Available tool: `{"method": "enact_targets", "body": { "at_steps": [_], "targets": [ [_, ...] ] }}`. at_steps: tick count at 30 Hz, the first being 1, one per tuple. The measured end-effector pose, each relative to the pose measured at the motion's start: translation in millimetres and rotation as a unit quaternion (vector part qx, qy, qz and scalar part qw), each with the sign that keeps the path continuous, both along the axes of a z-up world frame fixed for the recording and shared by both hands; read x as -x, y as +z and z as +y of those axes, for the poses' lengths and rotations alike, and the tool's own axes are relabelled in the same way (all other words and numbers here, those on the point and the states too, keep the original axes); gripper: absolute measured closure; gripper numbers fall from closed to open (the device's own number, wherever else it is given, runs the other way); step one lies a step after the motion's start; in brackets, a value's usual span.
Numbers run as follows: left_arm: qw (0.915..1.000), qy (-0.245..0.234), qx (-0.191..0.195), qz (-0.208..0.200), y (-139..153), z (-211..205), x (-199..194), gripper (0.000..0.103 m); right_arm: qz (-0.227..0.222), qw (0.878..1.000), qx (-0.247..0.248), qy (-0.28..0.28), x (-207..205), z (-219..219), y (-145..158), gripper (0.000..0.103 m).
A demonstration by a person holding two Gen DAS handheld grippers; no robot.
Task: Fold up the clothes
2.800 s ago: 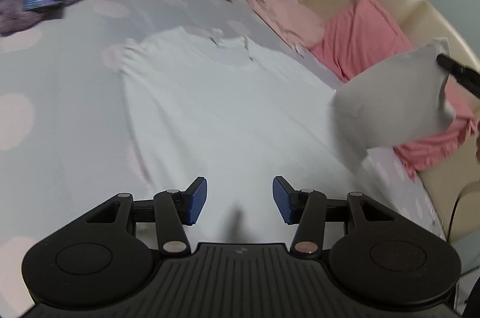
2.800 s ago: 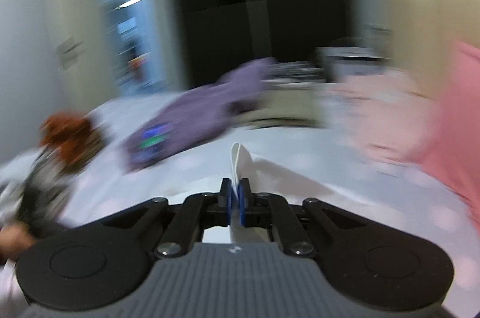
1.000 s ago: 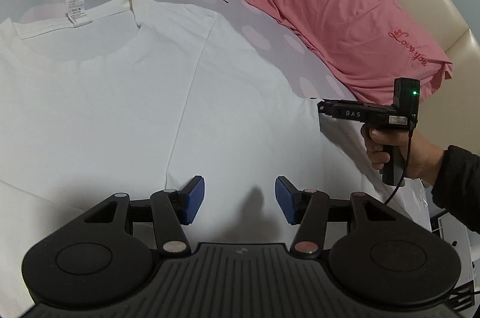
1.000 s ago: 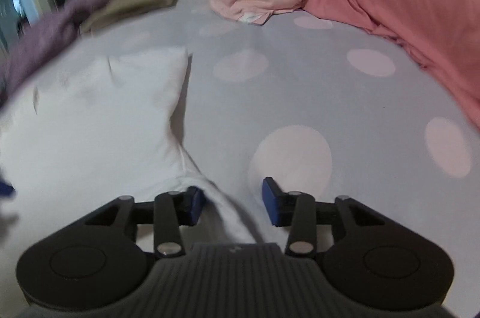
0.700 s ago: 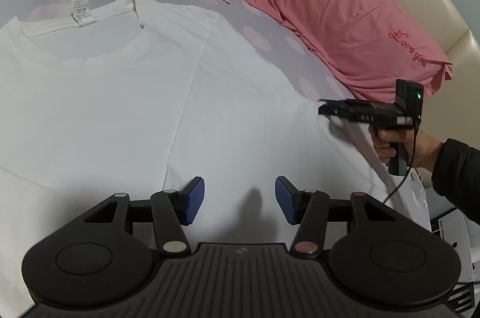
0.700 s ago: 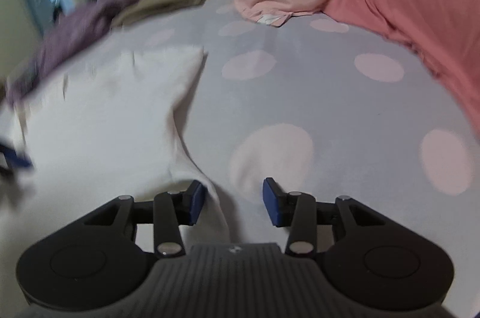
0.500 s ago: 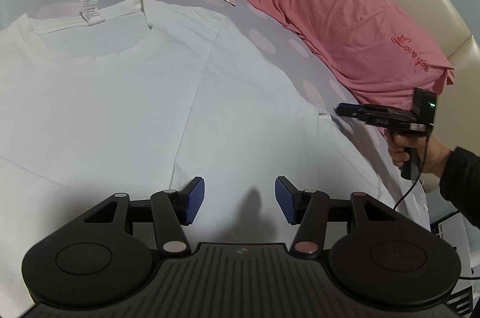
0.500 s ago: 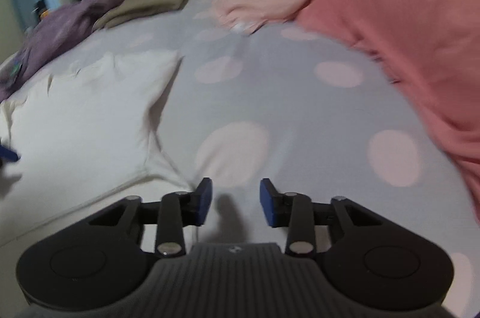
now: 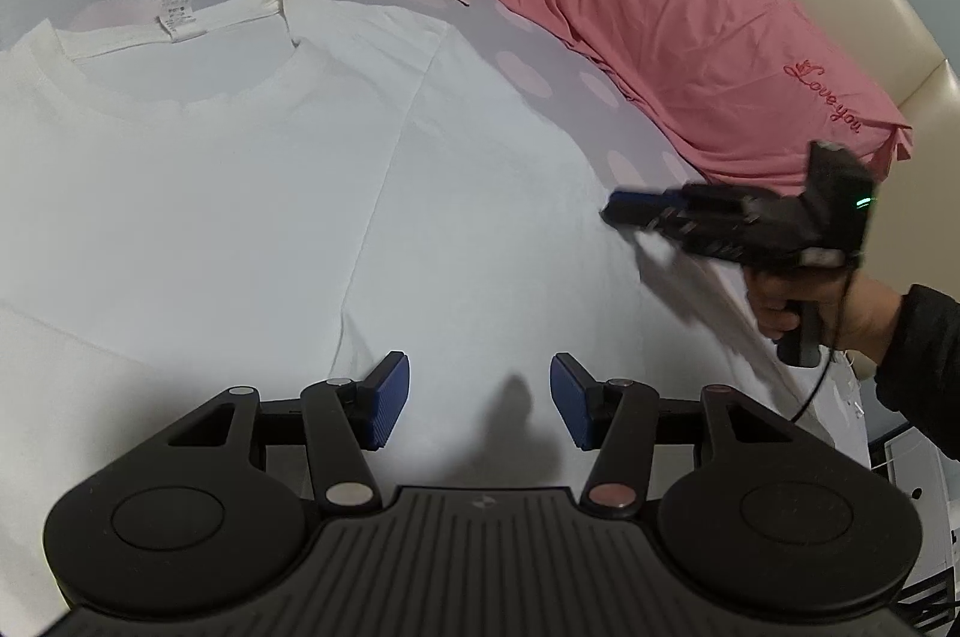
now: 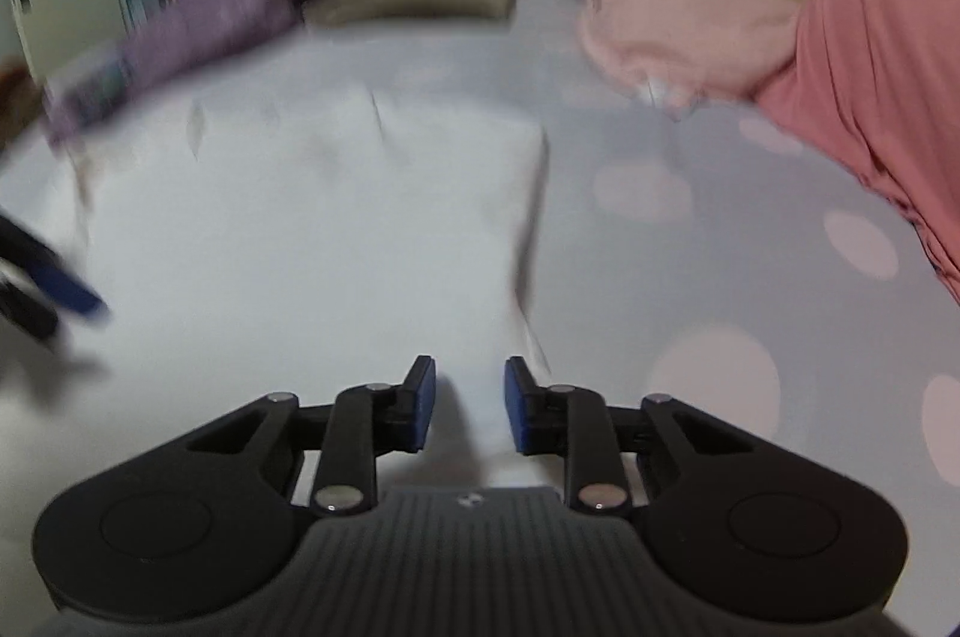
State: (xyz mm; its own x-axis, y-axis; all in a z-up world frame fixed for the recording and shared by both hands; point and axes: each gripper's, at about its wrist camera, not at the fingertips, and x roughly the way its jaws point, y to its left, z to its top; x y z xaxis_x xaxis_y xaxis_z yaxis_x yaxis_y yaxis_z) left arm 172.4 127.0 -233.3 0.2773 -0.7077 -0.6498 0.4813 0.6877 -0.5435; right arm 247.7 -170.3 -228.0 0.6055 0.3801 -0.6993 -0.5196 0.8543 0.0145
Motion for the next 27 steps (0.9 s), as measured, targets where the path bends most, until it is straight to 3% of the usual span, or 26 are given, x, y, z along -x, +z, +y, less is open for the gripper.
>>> {"method": "enact_targets", "body": {
  "at_steps": [2, 7, 9, 11, 12, 16, 19, 22, 27],
  "targets": [
    [1.0000, 0.006, 0.000, -0.002, 1.7, 3.6, 3.7, 0.053, 0.000, 1.000, 0.009, -0.008, 0.2, -7.6, -3.8, 0.088],
    [0.9987, 0.044, 0.014, -0.022, 18.8, 33.4, 19.4, 0.053, -0.011, 0.998, -0.009, -0.054, 8.4, -27.9, 20.4, 0.082],
    [0.9967, 0.073, 0.033, -0.014, 22.2, 58.7, 28.6, 0.053, -0.018, 0.998, -0.026, -0.047, 18.5, -29.7, 33.1, 0.081],
    [0.9940, 0.102, 0.041, -0.008, 21.8, 85.1, 38.0, 0.053, -0.021, 0.999, -0.035, -0.036, 29.8, -28.7, 44.7, 0.072],
    [0.9926, 0.115, 0.038, -0.007, 22.0, 96.7, 45.4, 0.052, -0.021, 0.999, -0.037, -0.030, 35.0, -27.7, 49.8, 0.068],
    [0.9856, 0.168, 0.020, 0.005, 22.9, 137.0, 75.8, 0.052, -0.002, 0.998, -0.056, -0.014, 56.0, -23.6, 60.7, 0.068],
    [0.9791, 0.202, 0.022, 0.012, 27.0, 154.8, 97.6, 0.052, 0.011, 0.998, -0.055, -0.019, 76.3, -6.5, 65.8, 0.068],
    [0.9737, 0.226, -0.002, 0.025, 33.0, 153.3, 112.1, 0.050, 0.031, 0.998, -0.008, -0.050, 91.7, 26.5, 64.3, 0.067],
    [0.9728, 0.227, -0.015, 0.045, 37.3, 142.3, 129.2, 0.050, 0.067, 0.993, 0.022, -0.090, 103.3, 81.5, 57.3, 0.049]
  ]
}}
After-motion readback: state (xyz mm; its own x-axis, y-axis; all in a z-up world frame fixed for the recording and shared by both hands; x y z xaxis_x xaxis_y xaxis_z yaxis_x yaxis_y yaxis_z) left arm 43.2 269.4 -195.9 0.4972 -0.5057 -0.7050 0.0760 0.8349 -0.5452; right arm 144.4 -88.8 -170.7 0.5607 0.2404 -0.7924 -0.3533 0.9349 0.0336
